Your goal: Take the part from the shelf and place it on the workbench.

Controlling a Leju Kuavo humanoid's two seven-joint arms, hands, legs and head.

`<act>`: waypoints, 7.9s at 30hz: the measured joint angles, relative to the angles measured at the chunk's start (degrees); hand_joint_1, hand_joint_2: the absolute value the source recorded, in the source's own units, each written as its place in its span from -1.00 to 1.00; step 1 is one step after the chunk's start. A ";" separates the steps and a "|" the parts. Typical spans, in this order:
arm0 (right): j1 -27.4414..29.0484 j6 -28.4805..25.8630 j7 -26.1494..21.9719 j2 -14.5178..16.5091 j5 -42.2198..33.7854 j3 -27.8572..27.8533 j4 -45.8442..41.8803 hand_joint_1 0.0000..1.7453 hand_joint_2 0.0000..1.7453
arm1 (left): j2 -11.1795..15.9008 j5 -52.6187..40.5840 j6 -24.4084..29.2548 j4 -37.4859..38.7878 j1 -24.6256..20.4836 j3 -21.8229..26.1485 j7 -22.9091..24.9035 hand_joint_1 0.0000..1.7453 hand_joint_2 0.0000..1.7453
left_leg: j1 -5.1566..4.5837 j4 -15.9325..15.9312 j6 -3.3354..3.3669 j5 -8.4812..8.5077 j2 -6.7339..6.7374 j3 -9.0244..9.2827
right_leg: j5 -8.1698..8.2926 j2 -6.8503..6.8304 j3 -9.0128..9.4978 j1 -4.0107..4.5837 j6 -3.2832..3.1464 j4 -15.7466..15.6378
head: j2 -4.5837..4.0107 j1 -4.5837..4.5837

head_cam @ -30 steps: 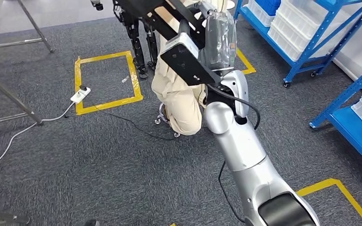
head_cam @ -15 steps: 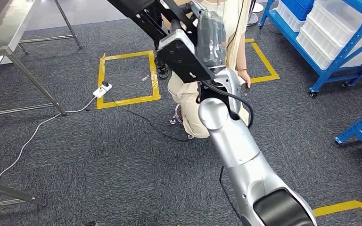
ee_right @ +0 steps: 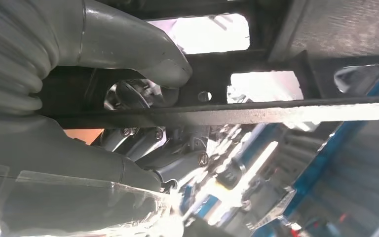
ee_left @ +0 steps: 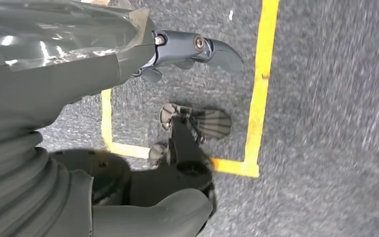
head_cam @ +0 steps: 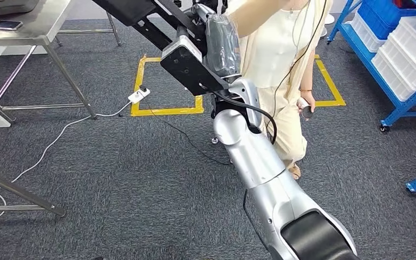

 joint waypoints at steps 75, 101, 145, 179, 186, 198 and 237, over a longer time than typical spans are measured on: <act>1.35 1.07 0.41 0.09 3.02 0.23 5.25 1.00 1.00 | 0.60 -1.77 -1.20 0.02 1.51 1.46 -0.80 -1.00 1.00 | 0.30 2.47 -2.24 -1.16 -4.59 -1.69 | 4.07 2.61 1.51 -1.62 0.09 -5.43 | 0.00 -0.36; 1.67 1.61 2.37 -0.81 5.13 0.36 4.09 1.00 1.00 | 0.48 -1.82 -1.26 0.03 1.45 1.58 -1.00 -1.00 1.00 | -0.19 0.97 -0.53 -0.44 -6.14 -0.15 | 3.60 4.28 1.28 -1.58 2.10 -4.84 | 0.00 -0.02; -1.33 2.66 3.57 -1.44 13.21 1.02 11.42 1.00 1.00 | 0.72 -1.63 -1.90 0.02 0.63 2.65 -1.38 -1.00 1.00 | 0.50 4.83 -2.67 -1.00 2.12 -2.83 | 3.49 -2.06 2.33 -1.21 -0.24 -5.70 | 0.01 -1.00; -2.79 2.62 2.81 -1.33 13.35 1.70 12.99 1.00 1.00 | 0.80 -1.09 -1.92 0.02 0.63 3.98 -2.03 -1.00 1.00 | -0.01 1.20 -1.57 -0.36 2.08 -0.98 | 3.04 -3.58 2.95 -0.45 0.53 -5.91 | -0.01 -0.46; -3.13 1.51 0.87 -1.63 12.68 1.92 14.58 1.00 1.00 | 0.74 -0.70 -1.90 0.02 0.38 4.02 -2.03 -1.00 1.00 | 0.28 0.45 0.37 0.20 -1.65 -0.52 | -3.36 1.54 -4.92 -1.07 0.97 10.12 | -0.01 -0.17; -2.24 0.30 1.44 -5.55 12.98 0.95 14.34 1.00 1.00 | 0.80 -0.77 -0.49 0.02 0.79 4.29 -2.57 -1.00 1.00 | 0.24 0.93 -0.28 -0.29 -3.59 -0.57 | 4.43 2.31 1.06 -1.22 1.82 -5.42 | -0.01 -0.37; -1.07 -5.32 2.65 -21.77 21.37 -3.33 14.67 1.00 1.00 | 2.76 0.69 -3.08 0.02 2.11 6.81 -6.61 -1.00 1.00 | -0.32 0.77 -0.95 -0.25 -3.35 -0.58 | 4.43 2.50 0.97 -1.57 1.44 -5.39 | -0.01 -0.35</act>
